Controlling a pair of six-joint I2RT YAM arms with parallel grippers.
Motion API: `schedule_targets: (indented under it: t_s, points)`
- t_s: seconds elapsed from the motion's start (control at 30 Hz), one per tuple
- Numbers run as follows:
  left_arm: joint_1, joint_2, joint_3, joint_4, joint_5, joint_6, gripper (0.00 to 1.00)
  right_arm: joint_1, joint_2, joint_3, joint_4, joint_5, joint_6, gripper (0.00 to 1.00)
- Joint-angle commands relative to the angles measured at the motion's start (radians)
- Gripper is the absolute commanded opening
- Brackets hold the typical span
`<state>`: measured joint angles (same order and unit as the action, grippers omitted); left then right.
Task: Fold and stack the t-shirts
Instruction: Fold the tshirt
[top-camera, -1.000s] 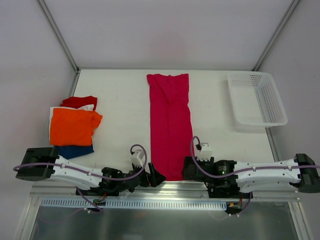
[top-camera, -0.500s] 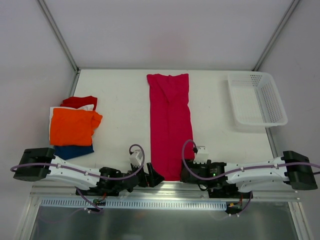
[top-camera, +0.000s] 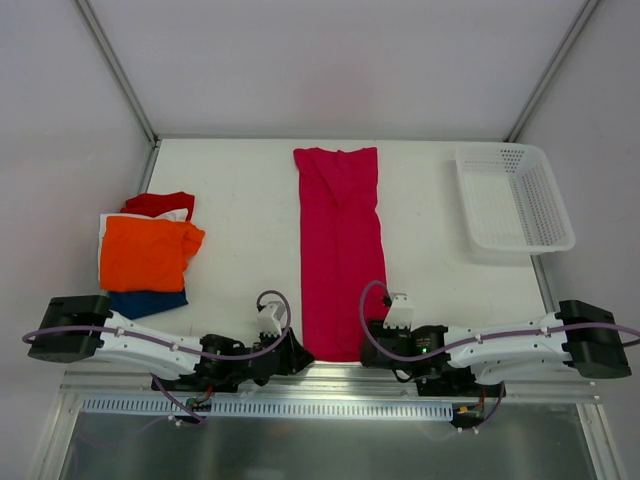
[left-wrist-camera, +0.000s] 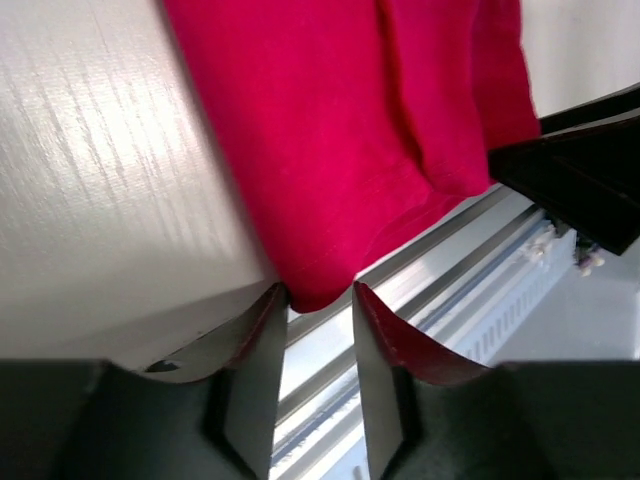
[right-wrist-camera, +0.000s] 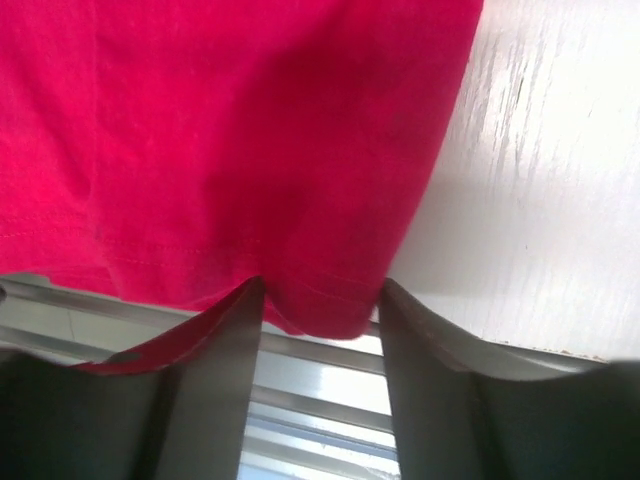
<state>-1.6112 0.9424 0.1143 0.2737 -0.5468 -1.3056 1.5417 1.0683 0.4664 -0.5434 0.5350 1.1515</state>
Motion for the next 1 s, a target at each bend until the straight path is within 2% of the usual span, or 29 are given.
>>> schedule_targets:
  t_s: [0.0, 0.03, 0.07, 0.13, 0.17, 0.2, 0.33, 0.53, 0.8, 0.97]
  points:
    - [-0.012, 0.028, 0.03, -0.047, 0.002, -0.006, 0.31, 0.017, 0.013, 0.009, -0.01, -0.026, 0.039, 0.51]
    - [-0.012, 0.035, 0.033, -0.05, 0.004, -0.006, 0.25, 0.02, 0.019, 0.011, -0.015, -0.023, 0.042, 0.42]
    - [-0.012, 0.041, 0.038, -0.051, 0.004, -0.006, 0.16, 0.024, 0.022, 0.014, -0.018, -0.023, 0.045, 0.38]
    - [-0.012, 0.062, 0.05, -0.056, 0.005, -0.001, 0.1, 0.028, 0.03, 0.02, -0.024, -0.023, 0.05, 0.28]
    - [-0.012, 0.071, 0.054, -0.059, 0.005, 0.0, 0.04, 0.031, 0.041, 0.021, -0.024, -0.023, 0.05, 0.26]
    - [-0.012, 0.085, 0.064, -0.064, 0.005, 0.003, 0.02, 0.032, 0.047, 0.024, -0.027, -0.024, 0.051, 0.24]
    - [-0.012, 0.117, 0.094, -0.088, -0.01, 0.014, 0.0, 0.038, 0.074, 0.044, -0.038, -0.023, 0.05, 0.04]
    - [0.017, 0.131, 0.182, -0.203, -0.05, 0.06, 0.0, 0.038, 0.096, 0.103, -0.088, 0.011, 0.022, 0.01]
    - [0.16, 0.093, 0.262, -0.268, -0.033, 0.198, 0.0, 0.015, 0.058, 0.207, -0.196, 0.108, -0.055, 0.01]
    - [0.25, 0.093, 0.295, -0.268, -0.002, 0.282, 0.0, -0.069, 0.051, 0.233, -0.198, 0.138, -0.148, 0.0]
